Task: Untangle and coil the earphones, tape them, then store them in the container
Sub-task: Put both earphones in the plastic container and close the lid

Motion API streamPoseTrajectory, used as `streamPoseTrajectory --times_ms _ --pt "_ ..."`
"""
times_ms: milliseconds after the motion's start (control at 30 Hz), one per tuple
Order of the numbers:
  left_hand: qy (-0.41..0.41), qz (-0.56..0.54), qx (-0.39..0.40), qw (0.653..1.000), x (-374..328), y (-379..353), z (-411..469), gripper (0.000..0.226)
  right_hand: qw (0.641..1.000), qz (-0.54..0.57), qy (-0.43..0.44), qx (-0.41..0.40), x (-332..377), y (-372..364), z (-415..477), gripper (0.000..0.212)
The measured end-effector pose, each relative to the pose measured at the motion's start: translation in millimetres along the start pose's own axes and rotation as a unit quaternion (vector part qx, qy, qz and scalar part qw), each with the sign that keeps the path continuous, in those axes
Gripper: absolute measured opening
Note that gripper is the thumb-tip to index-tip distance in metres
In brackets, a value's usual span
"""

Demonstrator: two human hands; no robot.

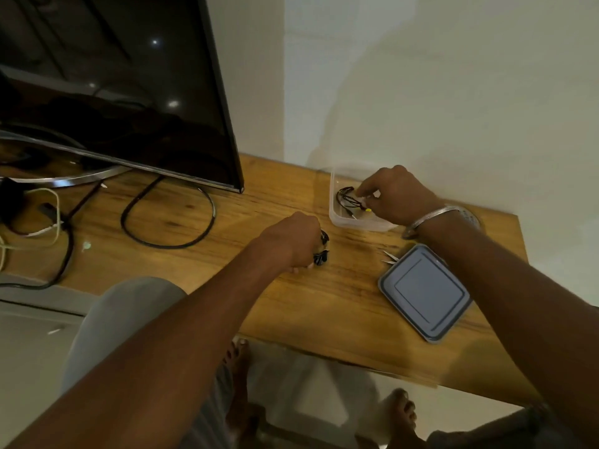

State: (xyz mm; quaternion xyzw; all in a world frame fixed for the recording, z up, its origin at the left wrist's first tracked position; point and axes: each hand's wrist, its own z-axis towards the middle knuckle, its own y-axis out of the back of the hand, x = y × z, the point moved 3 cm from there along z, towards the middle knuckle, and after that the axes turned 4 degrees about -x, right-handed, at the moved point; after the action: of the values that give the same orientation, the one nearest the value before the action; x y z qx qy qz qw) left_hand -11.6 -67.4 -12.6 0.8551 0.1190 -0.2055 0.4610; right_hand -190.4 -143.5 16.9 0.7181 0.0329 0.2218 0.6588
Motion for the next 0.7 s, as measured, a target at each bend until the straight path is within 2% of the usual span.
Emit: streamPoseTrajectory --times_ms 67,167,267,367,467,533,700 --pt "-0.008 -0.032 0.000 0.999 -3 7 -5 0.009 0.999 0.020 0.003 -0.038 2 10 -8 0.020" --pt "-0.031 -0.116 -0.041 0.992 -10 29 -15 0.014 0.992 0.090 -0.015 -0.092 5 29 -36 0.017" --pt "-0.063 -0.206 -0.120 0.969 -20 59 -23 0.019 0.980 0.159 -0.046 -0.107 -1 40 -78 0.015" --pt "-0.106 -0.230 -0.209 0.944 -40 78 -18 0.018 0.974 0.186 -0.064 -0.110 -19 37 -105 0.014" --pt "-0.138 -0.190 -0.259 0.937 -63 74 4 0.019 0.975 0.177 -0.066 -0.113 -37 33 -108 0.015" --pt "-0.146 -0.122 -0.268 0.945 -71 62 25 0.017 0.975 0.181 -0.059 -0.117 -42 31 -104 0.015" --pt "-0.113 0.071 -0.211 0.968 -73 21 58 0.025 0.976 0.179 -0.036 -0.117 -47 35 -101 0.016"
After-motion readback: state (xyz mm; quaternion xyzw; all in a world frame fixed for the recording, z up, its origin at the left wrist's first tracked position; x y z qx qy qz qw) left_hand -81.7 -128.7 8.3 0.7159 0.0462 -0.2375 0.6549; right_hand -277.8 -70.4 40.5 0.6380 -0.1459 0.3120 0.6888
